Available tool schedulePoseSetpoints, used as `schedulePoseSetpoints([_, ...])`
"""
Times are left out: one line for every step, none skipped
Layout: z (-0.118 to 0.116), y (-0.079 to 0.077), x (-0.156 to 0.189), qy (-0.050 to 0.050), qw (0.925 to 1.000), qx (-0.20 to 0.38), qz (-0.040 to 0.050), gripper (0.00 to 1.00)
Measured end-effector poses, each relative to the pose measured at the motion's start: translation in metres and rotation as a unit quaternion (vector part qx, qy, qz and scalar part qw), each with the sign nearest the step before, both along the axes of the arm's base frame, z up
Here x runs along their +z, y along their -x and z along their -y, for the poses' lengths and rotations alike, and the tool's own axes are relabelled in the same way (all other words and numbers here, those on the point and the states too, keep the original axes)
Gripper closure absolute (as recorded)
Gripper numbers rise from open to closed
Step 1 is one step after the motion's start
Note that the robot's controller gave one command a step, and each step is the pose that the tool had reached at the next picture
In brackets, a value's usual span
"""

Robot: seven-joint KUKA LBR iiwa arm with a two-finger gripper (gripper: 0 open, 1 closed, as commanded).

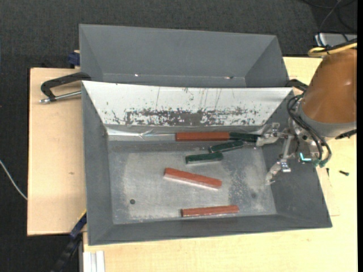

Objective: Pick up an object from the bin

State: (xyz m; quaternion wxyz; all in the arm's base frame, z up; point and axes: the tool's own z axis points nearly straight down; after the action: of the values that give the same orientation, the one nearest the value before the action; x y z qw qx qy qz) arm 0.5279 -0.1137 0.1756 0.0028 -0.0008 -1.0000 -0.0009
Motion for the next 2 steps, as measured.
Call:
schedulePoseSetpoints([0.000,-0.002,0.004,0.001,1.0000,0.001,0.0039,0.00])
schedulePoseSetpoints([-0.016,-0.010,-0.011,0.002,0.9995,-0.030,0.0057,0.00])
